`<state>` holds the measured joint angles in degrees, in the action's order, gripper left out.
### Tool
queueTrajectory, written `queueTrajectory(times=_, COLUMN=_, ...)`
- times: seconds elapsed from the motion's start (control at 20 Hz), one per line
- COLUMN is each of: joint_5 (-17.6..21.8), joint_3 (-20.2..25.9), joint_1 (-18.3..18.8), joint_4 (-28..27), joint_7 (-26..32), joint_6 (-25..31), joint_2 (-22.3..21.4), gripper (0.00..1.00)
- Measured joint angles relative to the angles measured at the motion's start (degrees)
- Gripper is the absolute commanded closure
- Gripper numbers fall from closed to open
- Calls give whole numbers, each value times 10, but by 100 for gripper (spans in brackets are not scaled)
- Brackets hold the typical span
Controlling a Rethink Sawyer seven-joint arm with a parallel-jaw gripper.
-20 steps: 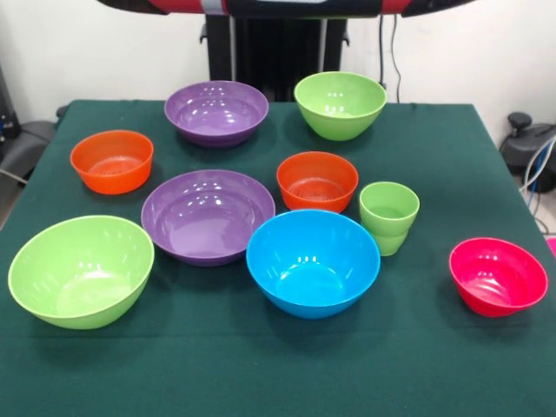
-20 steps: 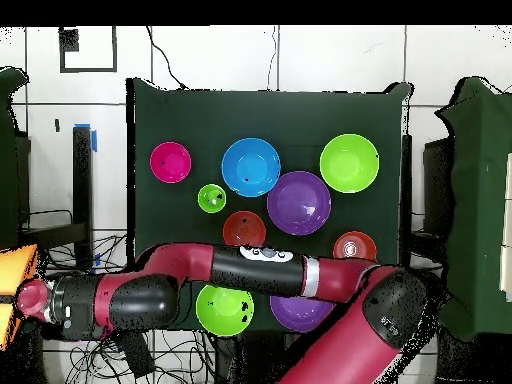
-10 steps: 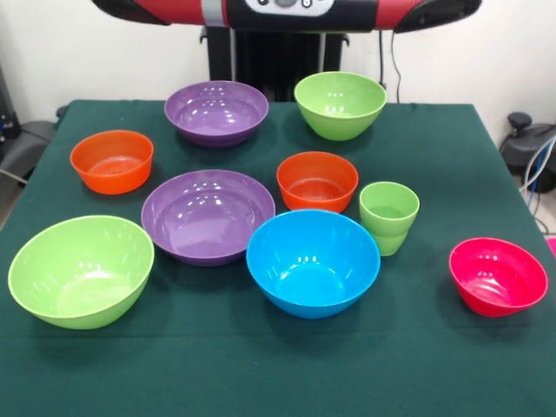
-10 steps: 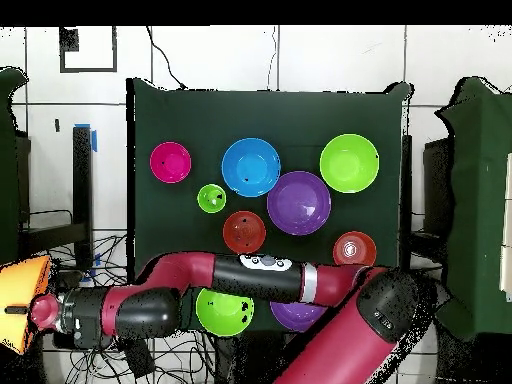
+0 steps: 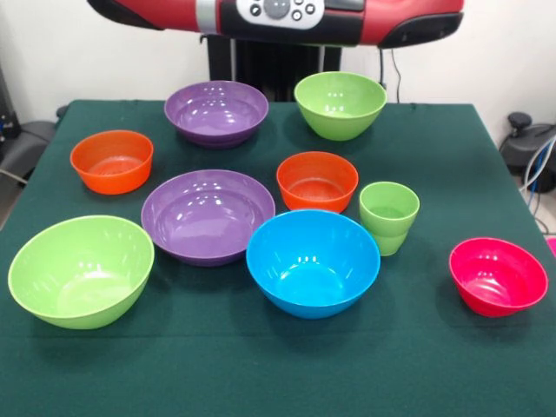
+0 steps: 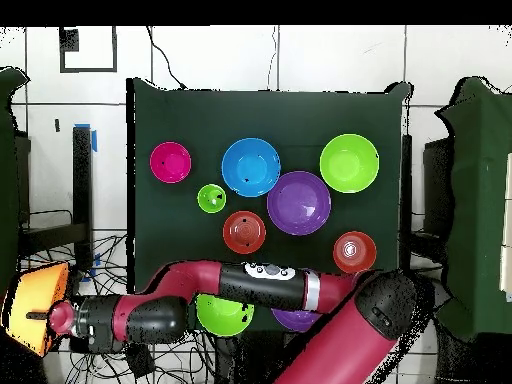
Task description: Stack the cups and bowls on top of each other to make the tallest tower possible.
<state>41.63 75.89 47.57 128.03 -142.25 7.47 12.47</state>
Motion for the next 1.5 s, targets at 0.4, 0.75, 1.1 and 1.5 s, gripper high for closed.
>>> queueTrajectory(times=0.4, joint_5=25, joint_3=-44, joint_1=50, joint_4=-13, joint_7=22, joint_6=47, joint_2=49, gripper=100)
queueTrajectory(times=0.75, joint_5=25, joint_3=-57, joint_1=57, joint_4=-24, joint_7=44, joint_6=65, joint_2=47, gripper=100)
queueTrajectory(times=1.1, joint_5=25, joint_3=-47, joint_1=47, joint_4=-23, joint_7=44, joint_6=63, joint_2=-10, gripper=100)
queueTrajectory(times=1.5, joint_5=25, joint_3=-44, joint_1=47, joint_4=-23, joint_7=44, joint_6=61, joint_2=-46, gripper=100)
